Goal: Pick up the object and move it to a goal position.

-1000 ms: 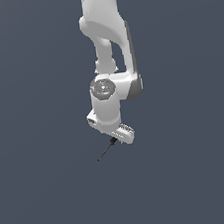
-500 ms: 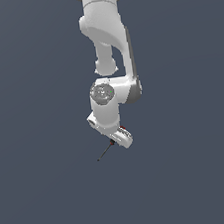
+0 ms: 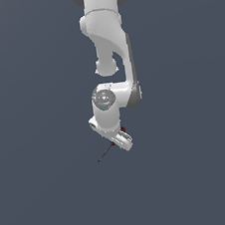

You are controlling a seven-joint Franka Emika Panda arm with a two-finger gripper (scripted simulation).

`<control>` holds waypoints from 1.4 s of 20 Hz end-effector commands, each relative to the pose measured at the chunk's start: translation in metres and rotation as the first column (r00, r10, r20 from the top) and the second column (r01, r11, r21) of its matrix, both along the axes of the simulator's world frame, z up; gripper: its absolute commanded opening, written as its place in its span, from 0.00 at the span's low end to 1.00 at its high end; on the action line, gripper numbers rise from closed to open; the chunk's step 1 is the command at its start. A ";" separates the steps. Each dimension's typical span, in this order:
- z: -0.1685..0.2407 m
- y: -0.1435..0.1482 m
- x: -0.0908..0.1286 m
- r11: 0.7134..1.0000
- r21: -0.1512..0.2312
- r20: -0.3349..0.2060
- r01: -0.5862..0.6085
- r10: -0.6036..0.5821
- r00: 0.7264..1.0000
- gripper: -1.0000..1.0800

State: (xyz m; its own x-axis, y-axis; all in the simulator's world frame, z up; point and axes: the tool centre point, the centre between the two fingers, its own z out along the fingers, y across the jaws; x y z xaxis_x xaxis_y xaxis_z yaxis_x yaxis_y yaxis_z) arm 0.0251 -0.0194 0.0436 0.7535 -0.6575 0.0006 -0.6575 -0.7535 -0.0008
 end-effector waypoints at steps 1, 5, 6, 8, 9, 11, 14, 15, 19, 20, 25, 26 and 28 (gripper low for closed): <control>-0.014 0.000 -0.001 1.000 0.000 -0.001 0.002 -0.002 1.000 0.96; -0.027 0.000 -0.001 1.000 0.000 -0.001 0.002 -0.002 1.000 0.96; -0.028 0.000 0.000 1.000 0.000 -0.001 0.002 -0.002 1.000 0.96; -0.029 0.000 0.000 1.000 0.000 -0.001 0.002 -0.002 1.000 0.96; -0.029 0.000 0.000 1.000 0.000 -0.001 0.002 -0.002 1.000 0.00; -0.029 0.000 0.000 1.000 0.000 -0.001 0.002 -0.002 1.000 0.00; -0.029 0.000 0.000 1.000 0.000 -0.001 0.002 -0.002 1.000 0.00; -0.029 0.000 0.000 1.000 0.000 -0.001 0.002 -0.002 1.000 0.00; -0.029 0.000 0.000 1.000 0.000 -0.001 0.002 -0.002 1.000 0.00; -0.028 0.000 0.000 1.000 0.000 -0.001 0.002 -0.002 1.000 0.00; -0.017 -0.012 0.003 1.000 0.000 -0.001 0.002 -0.002 1.000 0.00; -0.013 -0.016 0.005 1.000 0.000 -0.001 0.002 -0.002 1.000 0.00; -0.004 -0.027 0.008 1.000 0.000 -0.001 0.002 -0.002 1.000 0.00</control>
State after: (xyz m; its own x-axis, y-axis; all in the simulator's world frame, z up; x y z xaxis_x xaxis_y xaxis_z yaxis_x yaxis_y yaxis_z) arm 0.0301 -0.0380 0.0320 0.7528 -0.6583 -0.0019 -0.6583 -0.7528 0.0010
